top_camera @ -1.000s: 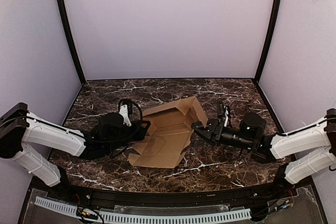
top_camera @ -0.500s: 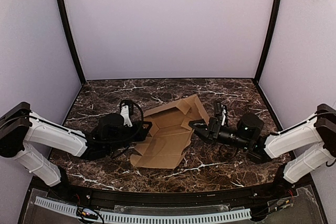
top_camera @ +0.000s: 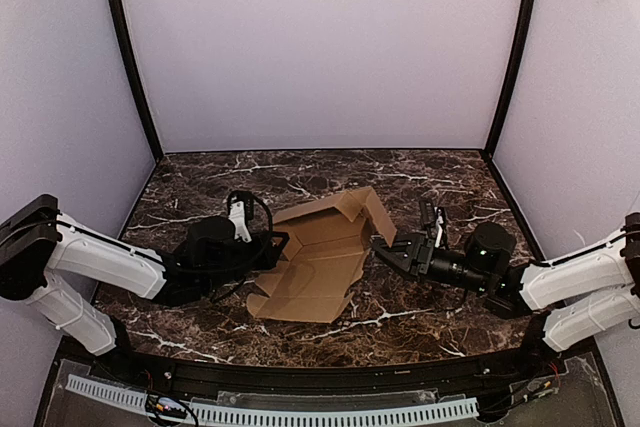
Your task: Fold the paper box
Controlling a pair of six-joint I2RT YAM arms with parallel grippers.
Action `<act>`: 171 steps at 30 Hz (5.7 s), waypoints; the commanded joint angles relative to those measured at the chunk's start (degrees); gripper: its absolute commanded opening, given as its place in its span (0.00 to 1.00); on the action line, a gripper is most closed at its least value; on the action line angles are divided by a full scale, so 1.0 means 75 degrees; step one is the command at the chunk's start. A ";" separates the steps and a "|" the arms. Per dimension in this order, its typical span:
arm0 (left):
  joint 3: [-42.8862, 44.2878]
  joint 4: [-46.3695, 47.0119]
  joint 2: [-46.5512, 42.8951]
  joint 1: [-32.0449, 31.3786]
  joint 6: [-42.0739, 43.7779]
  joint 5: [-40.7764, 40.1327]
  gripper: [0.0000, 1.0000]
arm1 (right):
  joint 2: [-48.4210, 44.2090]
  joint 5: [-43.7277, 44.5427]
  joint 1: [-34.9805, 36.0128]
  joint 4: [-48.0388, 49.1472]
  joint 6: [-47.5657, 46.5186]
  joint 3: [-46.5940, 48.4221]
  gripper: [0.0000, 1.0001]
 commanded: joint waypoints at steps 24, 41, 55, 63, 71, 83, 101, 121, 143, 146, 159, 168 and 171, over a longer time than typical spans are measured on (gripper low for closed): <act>-0.0151 -0.0663 -0.0817 0.0159 0.1092 0.0051 0.00 | -0.3296 0.0353 -0.0004 -0.7937 -0.5619 0.3143 0.60; -0.0158 -0.0947 -0.1086 0.0168 0.1317 0.0031 0.00 | -0.1708 -0.1235 -0.0001 -0.8269 -0.6431 0.4385 0.50; -0.0081 -0.1058 -0.0993 0.0167 0.1468 -0.0023 0.00 | -0.0837 -0.0853 0.0138 -0.7901 -0.6234 0.4623 0.41; 0.0013 -0.1142 -0.0876 0.0159 0.1525 0.0038 0.01 | -0.0237 -0.0236 0.0526 -0.7900 -0.6408 0.4886 0.38; 0.0229 -0.1564 -0.0735 0.0159 0.1439 -0.0282 0.00 | 0.0283 0.1092 0.1117 -0.7915 -0.6484 0.5134 0.37; 0.0646 -0.2445 -0.0579 0.0160 0.1289 -0.0819 0.00 | 0.1568 0.3431 0.1575 -0.8019 -0.5917 0.5712 0.39; 0.0982 -0.3086 -0.0503 0.0149 0.1123 -0.0878 0.00 | 0.3104 0.6331 0.2129 -0.8045 -0.5040 0.6501 0.38; 0.1363 -0.3291 0.0009 0.0147 0.0868 -0.0403 0.45 | 0.3936 0.6778 0.2270 -0.8015 -0.5022 0.7101 0.00; 0.0833 -0.5081 -0.1569 0.0159 0.1471 0.0198 0.81 | 0.3921 0.5918 0.1250 -0.5623 -0.6728 0.5686 0.00; 0.0762 -0.5637 -0.2023 0.0160 0.1703 0.0207 0.83 | 0.3727 0.5439 0.1087 -0.4777 -0.7126 0.5204 0.00; 0.1179 -0.6572 -0.3306 0.0162 0.2668 0.0322 0.79 | 0.3474 0.2406 0.0710 -0.1105 -0.8994 0.3248 0.00; 0.1559 -0.5535 -0.2233 0.0164 0.2763 0.1210 0.62 | 0.4690 0.1113 0.0621 0.2403 -0.9392 0.2368 0.00; 0.1777 -0.5227 -0.1795 0.0167 0.2822 0.1552 0.52 | 0.5065 0.1078 0.0621 0.2555 -0.9329 0.2481 0.00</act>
